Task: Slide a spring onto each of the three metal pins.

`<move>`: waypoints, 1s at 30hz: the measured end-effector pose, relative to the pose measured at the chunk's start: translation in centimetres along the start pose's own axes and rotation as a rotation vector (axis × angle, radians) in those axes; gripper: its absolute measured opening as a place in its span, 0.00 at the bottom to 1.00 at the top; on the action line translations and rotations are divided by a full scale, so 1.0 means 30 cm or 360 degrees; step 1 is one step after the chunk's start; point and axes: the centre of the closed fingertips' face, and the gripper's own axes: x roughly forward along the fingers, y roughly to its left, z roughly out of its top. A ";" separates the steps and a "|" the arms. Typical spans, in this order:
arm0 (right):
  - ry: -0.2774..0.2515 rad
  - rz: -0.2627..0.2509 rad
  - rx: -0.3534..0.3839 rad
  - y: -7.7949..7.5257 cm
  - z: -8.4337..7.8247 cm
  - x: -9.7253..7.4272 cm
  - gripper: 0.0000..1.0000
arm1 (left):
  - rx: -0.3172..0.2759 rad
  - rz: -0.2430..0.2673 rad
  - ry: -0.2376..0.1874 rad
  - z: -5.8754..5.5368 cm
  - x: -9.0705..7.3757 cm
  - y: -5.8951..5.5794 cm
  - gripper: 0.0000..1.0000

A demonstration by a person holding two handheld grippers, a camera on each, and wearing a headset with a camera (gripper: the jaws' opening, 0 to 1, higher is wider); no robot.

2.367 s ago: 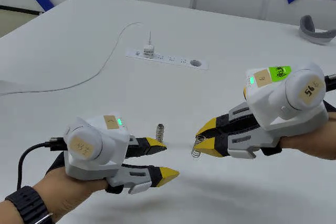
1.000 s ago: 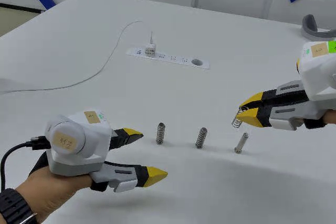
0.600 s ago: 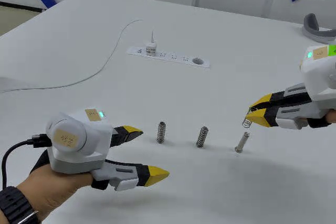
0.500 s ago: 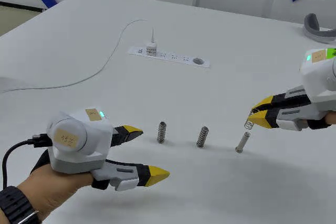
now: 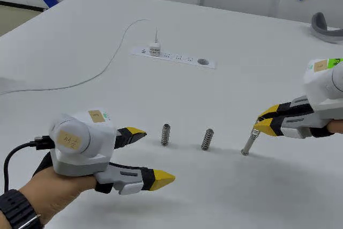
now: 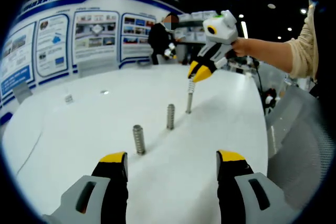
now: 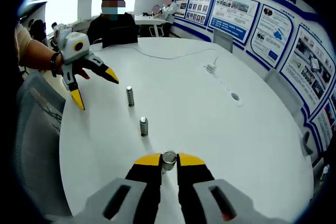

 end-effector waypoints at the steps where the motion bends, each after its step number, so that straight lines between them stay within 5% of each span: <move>1: 0.0000 0.0001 0.0002 0.000 -0.001 0.002 0.12 | 0.0003 0.0000 0.0002 0.000 0.000 0.000 0.69; 30: 0.0009 0.0009 0.0137 0.008 -0.083 0.076 0.12 | 0.0006 0.0004 0.0018 -0.003 -0.001 0.002 0.68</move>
